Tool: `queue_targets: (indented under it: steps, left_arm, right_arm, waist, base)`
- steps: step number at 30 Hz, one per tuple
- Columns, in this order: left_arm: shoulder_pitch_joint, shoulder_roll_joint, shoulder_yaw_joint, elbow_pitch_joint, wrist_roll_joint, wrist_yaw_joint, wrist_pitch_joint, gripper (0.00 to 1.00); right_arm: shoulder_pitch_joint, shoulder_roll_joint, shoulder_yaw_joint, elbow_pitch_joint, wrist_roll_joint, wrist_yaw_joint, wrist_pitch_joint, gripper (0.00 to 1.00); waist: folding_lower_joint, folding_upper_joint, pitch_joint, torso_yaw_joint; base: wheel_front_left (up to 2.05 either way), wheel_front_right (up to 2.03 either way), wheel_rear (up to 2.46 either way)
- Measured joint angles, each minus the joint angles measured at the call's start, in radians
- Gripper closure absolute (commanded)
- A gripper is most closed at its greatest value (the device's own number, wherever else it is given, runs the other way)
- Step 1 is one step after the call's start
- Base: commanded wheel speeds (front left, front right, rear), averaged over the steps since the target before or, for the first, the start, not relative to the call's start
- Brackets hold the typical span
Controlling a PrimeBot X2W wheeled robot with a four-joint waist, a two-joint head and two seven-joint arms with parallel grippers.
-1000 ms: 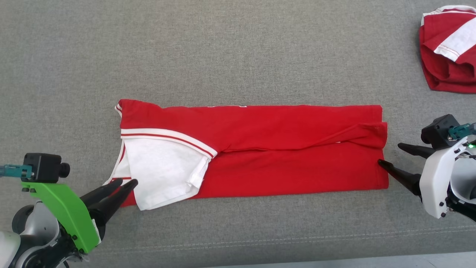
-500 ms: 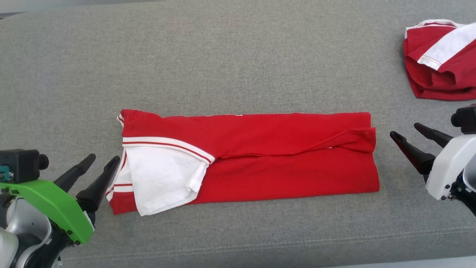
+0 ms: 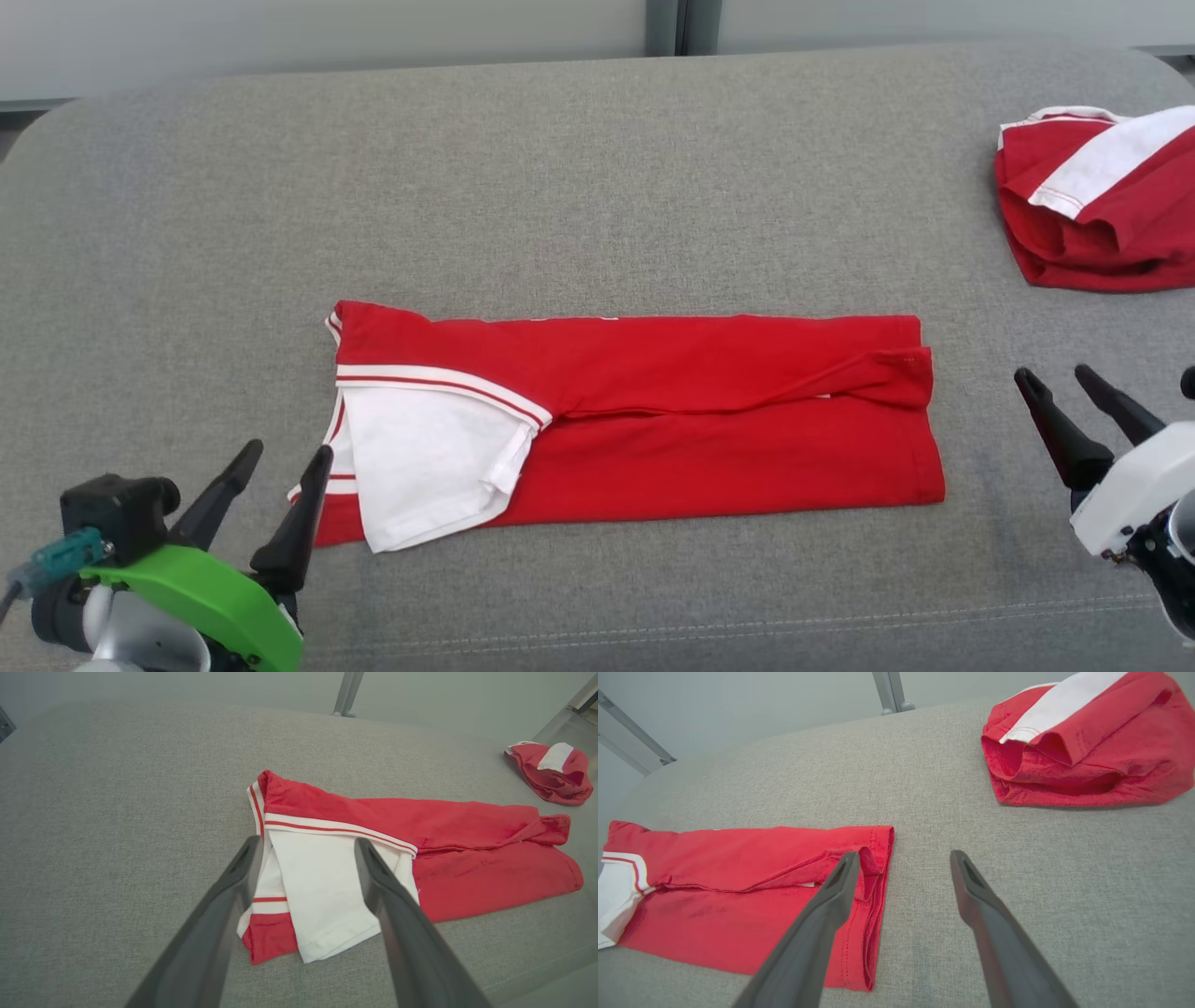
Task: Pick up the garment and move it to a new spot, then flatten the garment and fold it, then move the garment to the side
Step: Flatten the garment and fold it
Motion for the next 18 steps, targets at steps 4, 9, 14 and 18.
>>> queue_targets:
  steps: [4, 9, 14, 18]
  left_arm:
    - [0.031, -0.038, -0.021, 0.017, 0.051, 0.008, -0.065, 0.0]
    - [0.065, -0.061, -0.044, 0.029, 0.077, 0.01, -0.114, 0.0]
    - [0.077, -0.082, -0.077, 0.035, 0.096, 0.01, -0.13, 0.0]
    - [0.077, -0.095, -0.099, 0.044, 0.1, 0.01, -0.134, 0.0]
  right_arm:
    - [0.072, 0.028, -0.026, 0.03, 0.052, -0.001, -0.043, 0.0]
    - [0.109, 0.062, -0.056, 0.055, 0.12, -0.002, -0.056, 0.0]
    - [0.09, 0.073, -0.07, 0.078, 0.166, -0.002, -0.024, 0.0]
    - [0.03, 0.072, -0.069, 0.108, 0.195, -0.008, 0.05, 0.0]
  waist:
    - [0.0, 0.0, -0.032, 0.008]
    - [-0.0001, 0.0, -0.064, 0.028]
    - [0.0, 0.0, -0.07, 0.06]
    - [-0.0001, 0.0, -0.062, 0.083]
  base:
    - [0.0, 0.0, 0.0]
    - [0.0, 0.0, 0.0]
    - [0.0, 0.0, 0.0]
    - [0.0, 0.0, 0.0]
